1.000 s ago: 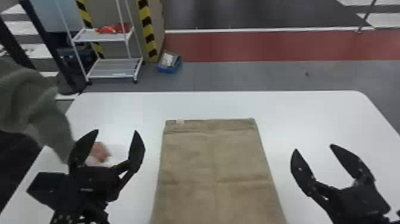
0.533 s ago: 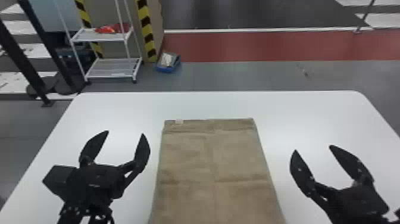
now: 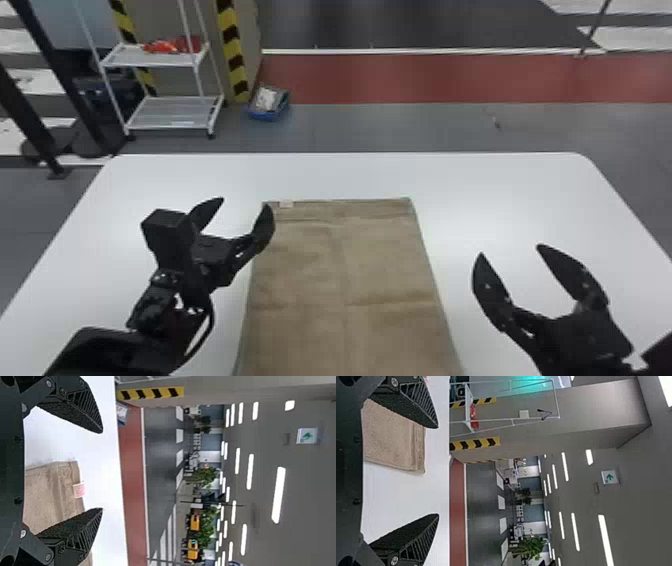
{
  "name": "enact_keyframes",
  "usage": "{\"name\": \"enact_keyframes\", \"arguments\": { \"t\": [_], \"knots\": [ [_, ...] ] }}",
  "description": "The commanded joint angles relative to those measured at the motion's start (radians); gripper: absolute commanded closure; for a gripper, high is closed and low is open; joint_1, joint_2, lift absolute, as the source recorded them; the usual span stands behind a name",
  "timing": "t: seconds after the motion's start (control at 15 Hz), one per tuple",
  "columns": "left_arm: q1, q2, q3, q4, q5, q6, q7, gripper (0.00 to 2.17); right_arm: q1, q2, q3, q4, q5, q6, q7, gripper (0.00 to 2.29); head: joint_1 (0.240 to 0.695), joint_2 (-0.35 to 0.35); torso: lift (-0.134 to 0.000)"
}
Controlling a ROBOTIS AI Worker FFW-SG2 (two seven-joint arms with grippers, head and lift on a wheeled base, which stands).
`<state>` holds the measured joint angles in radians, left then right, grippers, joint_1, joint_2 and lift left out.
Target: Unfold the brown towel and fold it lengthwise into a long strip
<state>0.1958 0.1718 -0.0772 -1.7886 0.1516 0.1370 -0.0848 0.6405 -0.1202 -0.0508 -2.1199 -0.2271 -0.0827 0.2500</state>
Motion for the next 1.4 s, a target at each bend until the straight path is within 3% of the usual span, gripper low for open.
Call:
{"name": "enact_keyframes", "arguments": {
  "t": [0.0,0.27,0.4,0.47,0.8,0.93,1.33],
  "knots": [
    [-0.075,0.0,-0.042,0.063,-0.007,0.046,0.0,0.22,0.001,-0.001,0.003,0.001,0.002,-0.001,0.0,0.09,0.695,-0.004,-0.123],
    [-0.141,-0.001,-0.053,0.158,-0.006,0.056,-0.027,0.33,-0.005,-0.001,0.012,0.009,0.006,-0.001,0.005,0.09,0.695,-0.03,-0.123],
    [-0.151,-0.001,-0.038,0.17,-0.006,0.145,-0.092,0.34,-0.008,-0.003,0.014,0.017,0.006,-0.001,0.005,0.09,0.695,-0.029,-0.123],
    [-0.151,-0.001,-0.027,0.172,0.002,0.169,-0.108,0.45,-0.008,-0.004,0.017,0.018,0.006,-0.001,0.009,0.09,0.695,-0.031,-0.123],
    [-0.151,-0.005,0.002,0.196,0.003,0.191,-0.107,0.46,-0.015,-0.009,0.026,0.028,0.003,-0.007,0.017,0.09,0.695,-0.007,-0.123],
    [-0.151,-0.006,0.004,0.199,0.006,0.197,-0.108,0.6,-0.016,-0.016,0.032,0.029,0.003,-0.007,0.018,0.09,0.695,0.003,-0.123],
    [-0.162,-0.009,0.007,0.244,0.009,0.175,-0.112,0.61,-0.018,-0.019,0.035,0.031,0.003,-0.019,0.023,0.09,0.695,0.014,-0.123]
  ]
}}
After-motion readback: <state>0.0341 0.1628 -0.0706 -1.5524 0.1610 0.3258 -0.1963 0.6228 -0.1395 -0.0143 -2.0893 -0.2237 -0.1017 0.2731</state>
